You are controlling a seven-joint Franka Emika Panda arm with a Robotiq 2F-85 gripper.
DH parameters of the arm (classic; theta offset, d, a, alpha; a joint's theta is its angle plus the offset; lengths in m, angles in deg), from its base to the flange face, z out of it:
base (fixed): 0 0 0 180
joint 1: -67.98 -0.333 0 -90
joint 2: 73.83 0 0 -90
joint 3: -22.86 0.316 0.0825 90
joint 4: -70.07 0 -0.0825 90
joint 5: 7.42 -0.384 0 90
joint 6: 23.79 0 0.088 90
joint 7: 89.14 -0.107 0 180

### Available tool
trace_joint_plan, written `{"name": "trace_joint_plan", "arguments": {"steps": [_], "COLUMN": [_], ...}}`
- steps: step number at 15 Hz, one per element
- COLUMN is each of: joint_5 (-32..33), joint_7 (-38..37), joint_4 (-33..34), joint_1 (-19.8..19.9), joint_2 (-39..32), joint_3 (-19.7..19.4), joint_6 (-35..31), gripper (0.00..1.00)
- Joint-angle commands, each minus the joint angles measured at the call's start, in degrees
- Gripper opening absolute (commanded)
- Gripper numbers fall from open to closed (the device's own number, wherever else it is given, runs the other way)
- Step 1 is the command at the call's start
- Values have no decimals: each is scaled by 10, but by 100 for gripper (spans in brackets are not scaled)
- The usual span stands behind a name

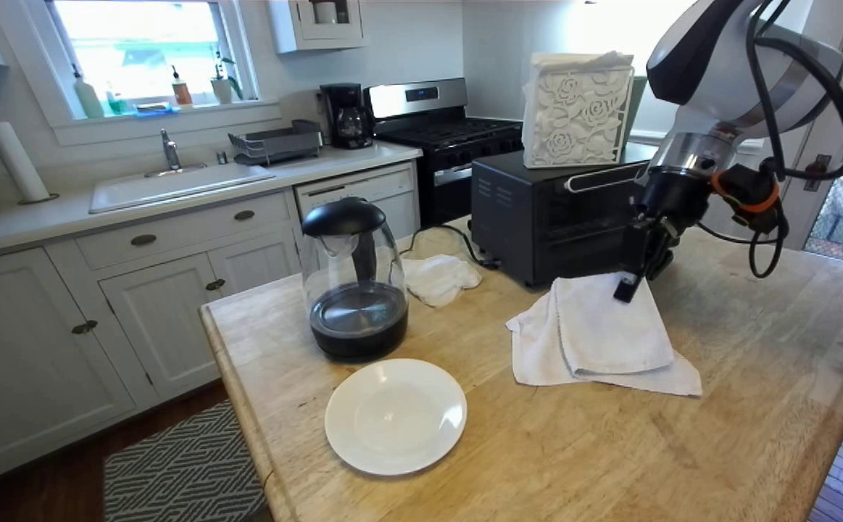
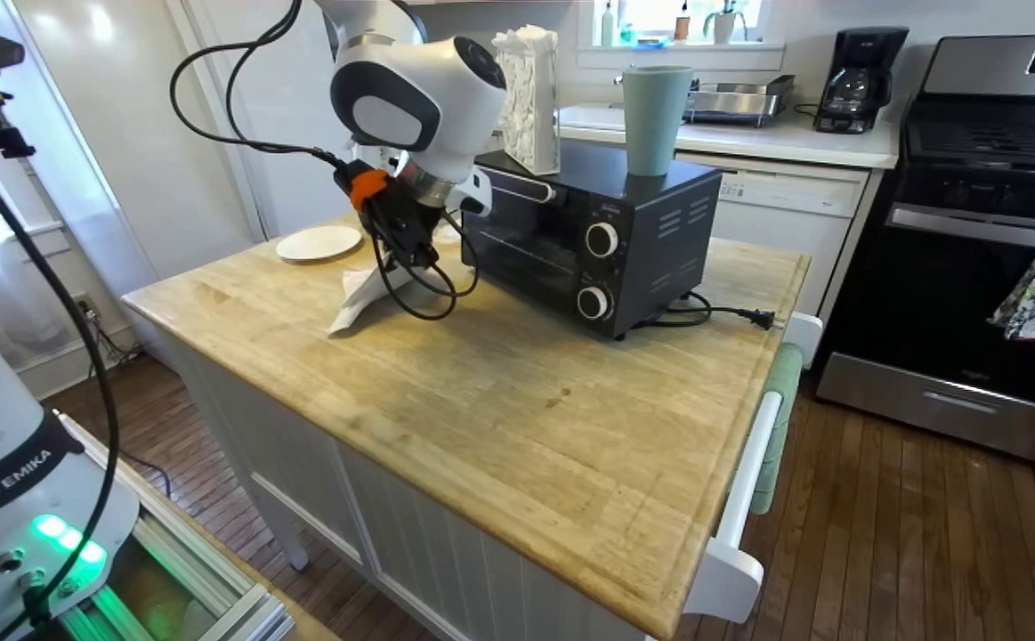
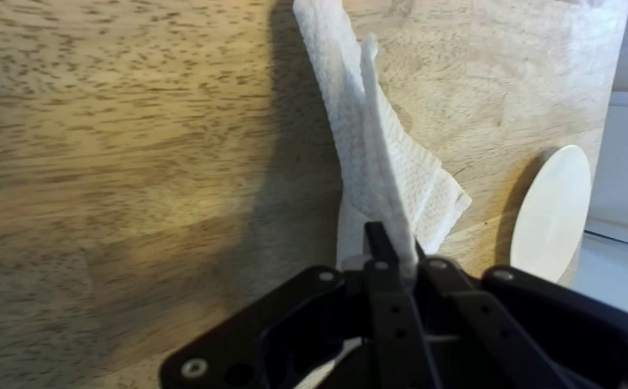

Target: Pull the towel to the right towards the front of the oven

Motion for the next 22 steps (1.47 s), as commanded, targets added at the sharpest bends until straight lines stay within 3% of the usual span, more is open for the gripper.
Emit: {"name": "trace_joint_plan", "arguments": {"steps": [1, 10, 19, 20, 22], "joint_5": [2, -28, -79, -81, -79], "joint_7": [-3, -9, -14, -14, -8], "joint_4": [-5, -7, 0, 0, -6], "joint_1": [17, 61, 75, 76, 74], "joint_2": [2, -10, -33, -32, -25], "joint_3": [-19, -62, -67, -66, -66], "joint_6": [9, -18, -87, -89, -105], "gripper": [1, 1, 1, 30, 36]}}
